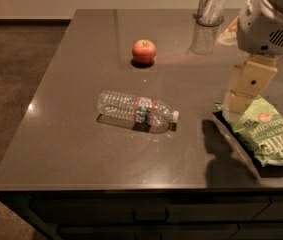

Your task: Place water bottle upright

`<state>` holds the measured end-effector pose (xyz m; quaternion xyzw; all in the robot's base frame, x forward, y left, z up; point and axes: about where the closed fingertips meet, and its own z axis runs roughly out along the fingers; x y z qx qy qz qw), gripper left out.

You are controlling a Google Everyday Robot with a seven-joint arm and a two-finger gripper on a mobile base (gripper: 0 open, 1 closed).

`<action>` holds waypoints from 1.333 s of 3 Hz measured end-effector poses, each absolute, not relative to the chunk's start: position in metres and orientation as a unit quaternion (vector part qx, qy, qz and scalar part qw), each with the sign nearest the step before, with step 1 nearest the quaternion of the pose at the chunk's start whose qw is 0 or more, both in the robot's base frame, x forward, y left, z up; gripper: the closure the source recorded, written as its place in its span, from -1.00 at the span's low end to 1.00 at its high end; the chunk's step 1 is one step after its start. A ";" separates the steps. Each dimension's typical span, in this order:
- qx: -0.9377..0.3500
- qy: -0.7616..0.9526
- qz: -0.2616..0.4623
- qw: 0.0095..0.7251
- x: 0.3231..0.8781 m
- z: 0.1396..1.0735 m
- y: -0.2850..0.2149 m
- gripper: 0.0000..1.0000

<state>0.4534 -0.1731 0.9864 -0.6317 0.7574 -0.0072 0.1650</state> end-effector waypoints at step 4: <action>-0.692 0.711 0.027 0.123 0.478 0.939 -0.044 -1.00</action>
Offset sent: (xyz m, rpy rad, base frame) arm 0.0118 0.1078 -0.0292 0.0153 0.0948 0.1705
